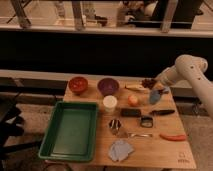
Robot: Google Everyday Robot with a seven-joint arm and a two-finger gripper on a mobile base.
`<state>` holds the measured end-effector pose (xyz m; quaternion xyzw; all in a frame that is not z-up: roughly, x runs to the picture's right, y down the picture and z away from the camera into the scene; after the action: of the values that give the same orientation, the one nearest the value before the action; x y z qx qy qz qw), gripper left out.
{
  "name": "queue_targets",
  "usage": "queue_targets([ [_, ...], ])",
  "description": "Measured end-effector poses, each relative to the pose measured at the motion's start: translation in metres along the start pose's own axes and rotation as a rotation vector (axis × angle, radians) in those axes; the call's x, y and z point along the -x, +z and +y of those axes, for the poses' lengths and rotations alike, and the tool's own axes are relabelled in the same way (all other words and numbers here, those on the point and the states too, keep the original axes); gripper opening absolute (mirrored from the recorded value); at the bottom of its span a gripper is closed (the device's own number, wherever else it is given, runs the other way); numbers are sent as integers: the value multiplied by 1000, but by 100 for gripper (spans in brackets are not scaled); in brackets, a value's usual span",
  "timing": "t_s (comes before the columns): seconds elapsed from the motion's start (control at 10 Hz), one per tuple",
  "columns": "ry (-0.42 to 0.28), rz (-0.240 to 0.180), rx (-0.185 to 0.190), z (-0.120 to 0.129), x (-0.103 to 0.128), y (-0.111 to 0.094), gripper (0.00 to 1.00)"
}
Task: Place grapes in plastic cup
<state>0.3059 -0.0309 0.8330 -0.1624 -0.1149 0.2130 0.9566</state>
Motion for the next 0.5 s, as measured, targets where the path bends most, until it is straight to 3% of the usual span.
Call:
queue_targets([
  [0.5,32,-90,41,6,12,19,0],
])
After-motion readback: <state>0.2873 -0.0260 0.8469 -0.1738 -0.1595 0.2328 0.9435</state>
